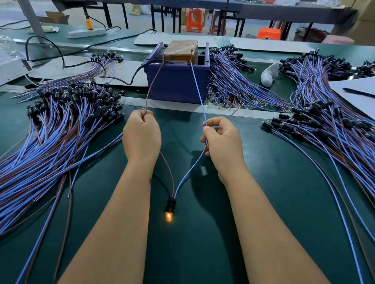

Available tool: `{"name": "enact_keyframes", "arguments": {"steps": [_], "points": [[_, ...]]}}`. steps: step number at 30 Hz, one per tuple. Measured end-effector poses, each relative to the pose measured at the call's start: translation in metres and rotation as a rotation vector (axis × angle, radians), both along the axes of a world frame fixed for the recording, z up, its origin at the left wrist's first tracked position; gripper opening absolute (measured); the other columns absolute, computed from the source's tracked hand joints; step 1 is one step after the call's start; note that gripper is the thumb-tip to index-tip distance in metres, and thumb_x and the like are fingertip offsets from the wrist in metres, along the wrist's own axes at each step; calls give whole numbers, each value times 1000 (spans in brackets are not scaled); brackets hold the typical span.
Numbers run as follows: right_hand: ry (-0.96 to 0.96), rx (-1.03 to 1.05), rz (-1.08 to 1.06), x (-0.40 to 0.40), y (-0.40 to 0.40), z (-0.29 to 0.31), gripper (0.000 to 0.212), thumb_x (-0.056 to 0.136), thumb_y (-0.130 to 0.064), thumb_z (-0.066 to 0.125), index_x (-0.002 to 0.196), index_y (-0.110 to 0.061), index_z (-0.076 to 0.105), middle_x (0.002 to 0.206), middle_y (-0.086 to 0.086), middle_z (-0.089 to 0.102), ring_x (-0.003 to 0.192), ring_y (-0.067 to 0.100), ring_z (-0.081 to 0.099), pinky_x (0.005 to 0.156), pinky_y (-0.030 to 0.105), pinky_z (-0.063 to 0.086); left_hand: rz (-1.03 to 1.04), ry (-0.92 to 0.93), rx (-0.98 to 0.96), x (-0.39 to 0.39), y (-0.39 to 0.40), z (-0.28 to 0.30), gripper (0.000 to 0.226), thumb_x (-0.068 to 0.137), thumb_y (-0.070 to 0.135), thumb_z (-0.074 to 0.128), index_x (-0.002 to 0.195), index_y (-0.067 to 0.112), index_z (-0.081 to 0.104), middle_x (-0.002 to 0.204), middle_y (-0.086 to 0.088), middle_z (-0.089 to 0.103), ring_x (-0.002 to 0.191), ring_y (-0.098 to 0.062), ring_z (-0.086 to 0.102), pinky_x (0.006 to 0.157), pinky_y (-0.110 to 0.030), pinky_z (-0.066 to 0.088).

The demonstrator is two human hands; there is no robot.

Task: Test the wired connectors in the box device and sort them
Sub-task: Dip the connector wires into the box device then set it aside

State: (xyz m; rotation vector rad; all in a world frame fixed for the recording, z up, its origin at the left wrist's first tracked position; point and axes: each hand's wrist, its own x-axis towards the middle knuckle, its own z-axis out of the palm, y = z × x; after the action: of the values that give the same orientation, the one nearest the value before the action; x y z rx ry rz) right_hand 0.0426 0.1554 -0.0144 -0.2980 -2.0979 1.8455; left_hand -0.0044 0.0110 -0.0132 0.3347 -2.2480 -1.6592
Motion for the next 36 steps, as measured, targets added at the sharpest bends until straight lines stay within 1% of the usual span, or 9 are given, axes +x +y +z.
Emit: {"name": "enact_keyframes", "arguments": {"steps": [4,7,14,19,23,30,33,35,36], "points": [[-10,-4,-9,-1,0,-1,18,93,-10,50,84,-25,56,66,-4,58,48,-2,48,53,22,42,-3,-1,2,0,0,0,25,92,20,37,100,22,60,74,3,61,66,-19,51,61,-30,36],[-15,-2,-11,-1,0,-1,18,92,-11,50,84,-25,56,65,-5,58,48,0,48,55,24,43,-10,-2,7,1,0,0,23,93,20,37,98,22,59,74,2,61,65,-20,51,62,-31,37],[-19,-7,-31,0,1,1,16,92,-10,49,86,-23,56,65,-5,59,55,4,51,56,24,44,-15,3,-1,2,0,1,23,92,19,37,96,25,58,72,4,60,60,-15,50,55,-30,35],[-36,-57,-56,0,1,3,17,92,-8,47,85,-21,55,64,-4,58,54,8,50,50,23,43,-13,8,15,1,-1,1,25,92,20,37,100,24,60,76,3,63,63,-16,52,57,-29,36],[-42,-70,-57,1,2,3,16,93,-9,46,86,-21,54,67,-1,58,56,11,50,49,22,43,-12,10,13,2,-2,0,27,93,20,37,104,23,61,78,3,63,63,-13,52,55,-29,35],[-42,-61,-55,1,2,3,14,94,-10,47,88,-20,54,68,-1,59,58,10,51,52,25,44,-10,18,3,3,-2,0,25,92,22,37,100,25,60,76,4,62,61,-14,51,54,-29,35],[-6,16,-44,3,-1,2,15,92,-10,49,86,-23,55,67,-3,59,55,4,51,56,26,44,-99,-7,12,2,1,0,21,91,23,39,91,27,59,63,6,62,58,-14,52,55,-29,39],[30,60,-29,3,-4,3,17,90,-10,51,83,-24,55,66,-2,58,57,10,51,58,32,45,-238,-25,43,2,8,2,21,94,21,43,87,26,63,53,8,61,56,-13,52,54,-27,43],[43,78,-17,3,-6,3,18,89,-9,52,81,-24,56,65,0,57,59,16,51,60,37,46,-310,-22,58,3,12,2,23,95,20,46,84,25,65,56,8,61,58,-12,53,54,-24,45]]}}
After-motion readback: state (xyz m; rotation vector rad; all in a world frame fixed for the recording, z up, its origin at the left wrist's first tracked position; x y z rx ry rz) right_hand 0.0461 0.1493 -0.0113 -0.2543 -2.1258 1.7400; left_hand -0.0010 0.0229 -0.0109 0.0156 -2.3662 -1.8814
